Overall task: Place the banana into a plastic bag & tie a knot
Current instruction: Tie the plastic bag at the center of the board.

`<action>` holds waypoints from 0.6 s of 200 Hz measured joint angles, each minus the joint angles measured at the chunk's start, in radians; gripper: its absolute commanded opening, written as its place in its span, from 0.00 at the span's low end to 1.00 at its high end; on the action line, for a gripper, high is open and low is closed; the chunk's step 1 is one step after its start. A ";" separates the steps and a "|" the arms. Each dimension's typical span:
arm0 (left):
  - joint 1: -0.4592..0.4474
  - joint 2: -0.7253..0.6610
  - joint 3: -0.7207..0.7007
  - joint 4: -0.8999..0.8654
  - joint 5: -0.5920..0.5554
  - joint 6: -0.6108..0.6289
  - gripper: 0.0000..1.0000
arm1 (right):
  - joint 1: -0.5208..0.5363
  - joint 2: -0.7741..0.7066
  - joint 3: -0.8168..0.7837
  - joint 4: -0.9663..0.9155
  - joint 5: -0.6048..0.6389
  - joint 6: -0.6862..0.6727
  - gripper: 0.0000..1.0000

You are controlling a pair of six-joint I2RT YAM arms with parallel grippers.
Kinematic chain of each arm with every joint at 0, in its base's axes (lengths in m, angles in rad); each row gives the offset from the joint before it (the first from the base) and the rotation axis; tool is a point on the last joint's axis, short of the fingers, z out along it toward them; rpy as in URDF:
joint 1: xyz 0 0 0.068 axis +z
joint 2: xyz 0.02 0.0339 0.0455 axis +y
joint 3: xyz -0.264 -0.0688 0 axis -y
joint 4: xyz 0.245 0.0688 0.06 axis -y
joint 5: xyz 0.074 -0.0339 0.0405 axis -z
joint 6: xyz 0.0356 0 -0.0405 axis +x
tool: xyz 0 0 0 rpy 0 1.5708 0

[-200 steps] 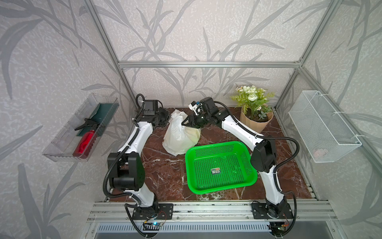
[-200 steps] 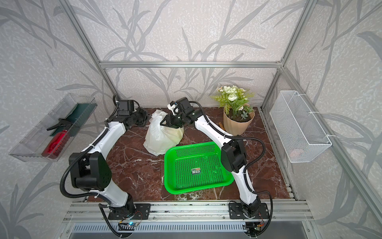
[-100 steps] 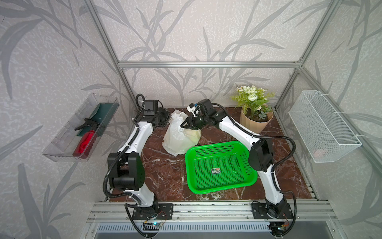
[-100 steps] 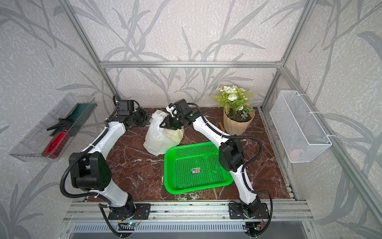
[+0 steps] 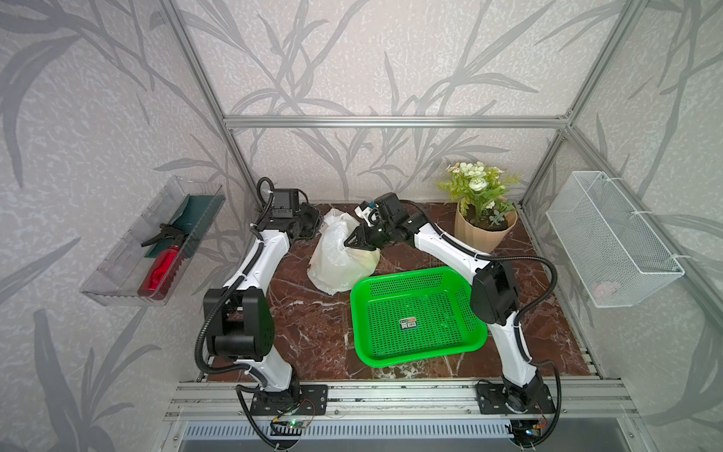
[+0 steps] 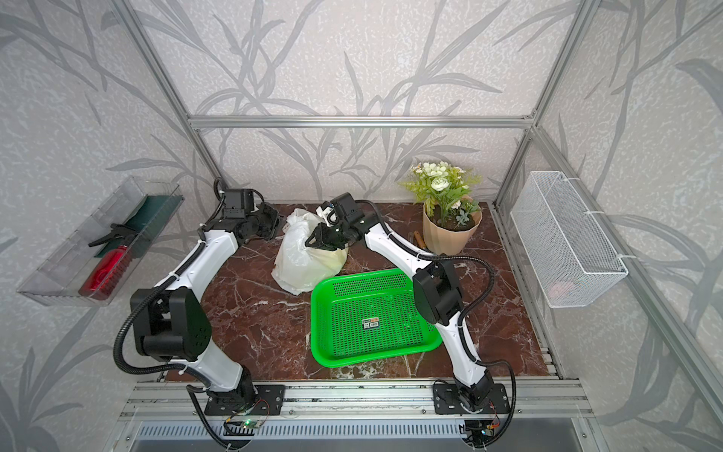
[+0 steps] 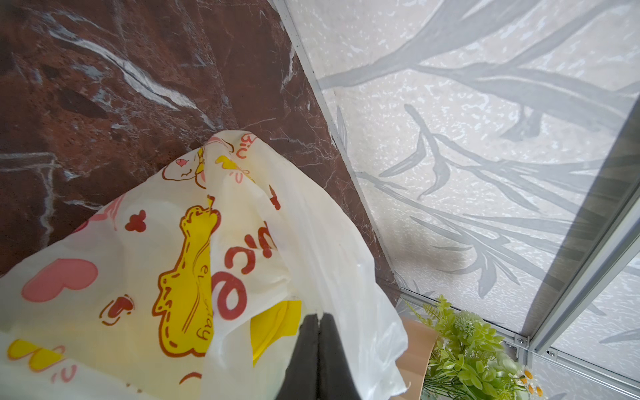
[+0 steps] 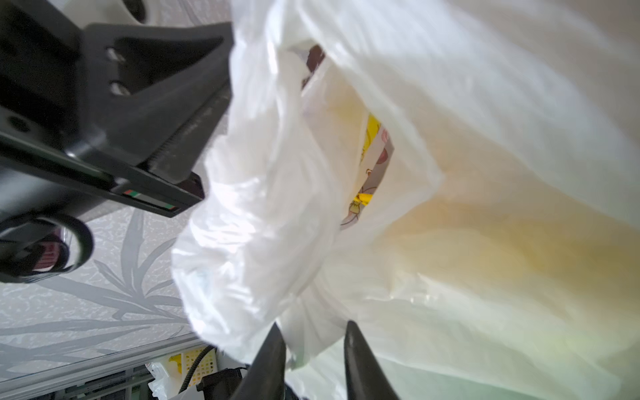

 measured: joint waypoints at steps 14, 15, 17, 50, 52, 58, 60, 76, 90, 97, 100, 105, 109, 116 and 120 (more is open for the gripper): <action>0.000 0.000 0.000 0.000 0.000 0.002 0.00 | 0.000 -0.004 -0.027 0.007 0.000 0.004 0.30; 0.000 0.000 0.000 0.000 0.000 0.002 0.00 | 0.000 -0.005 -0.029 0.007 0.000 0.003 0.30; 0.000 0.000 0.000 0.000 0.000 0.002 0.00 | 0.000 -0.005 -0.031 0.007 0.000 0.004 0.31; -0.001 0.000 0.000 0.000 0.000 0.005 0.00 | 0.000 -0.005 -0.032 0.030 -0.001 0.022 0.34; -0.001 0.000 0.000 0.000 0.000 0.006 0.00 | 0.000 -0.005 -0.031 0.031 -0.001 0.022 0.34; -0.001 0.000 0.000 0.000 0.000 0.006 0.00 | 0.000 -0.005 -0.027 0.032 -0.001 0.023 0.35; -0.002 0.000 0.000 0.000 0.000 0.006 0.00 | 0.000 -0.005 -0.025 0.032 -0.001 0.024 0.35; -0.003 0.000 0.000 0.000 0.000 0.006 0.00 | 0.000 -0.005 -0.009 0.032 -0.001 0.026 0.35; -0.005 0.000 0.000 0.000 0.000 0.006 0.00 | 0.000 -0.005 0.010 0.032 -0.001 0.026 0.35; -0.005 0.000 0.000 0.000 0.000 0.006 0.00 | 0.000 -0.005 0.018 0.033 -0.002 0.025 0.34; -0.005 0.000 0.000 0.000 0.000 0.006 0.00 | 0.000 -0.005 0.021 0.033 -0.001 0.025 0.34; -0.005 0.000 0.000 0.000 0.000 0.006 0.00 | 0.000 -0.005 0.026 0.033 -0.002 0.025 0.33; -0.005 0.000 0.000 0.000 0.000 0.006 0.00 | 0.000 -0.005 0.029 0.033 -0.002 0.025 0.32; -0.005 0.000 0.000 0.000 0.000 0.006 0.00 | 0.000 -0.005 0.033 0.033 -0.002 0.025 0.30; -0.005 0.000 0.000 0.000 0.000 0.006 0.00 | 0.000 -0.005 0.035 0.033 -0.002 0.023 0.29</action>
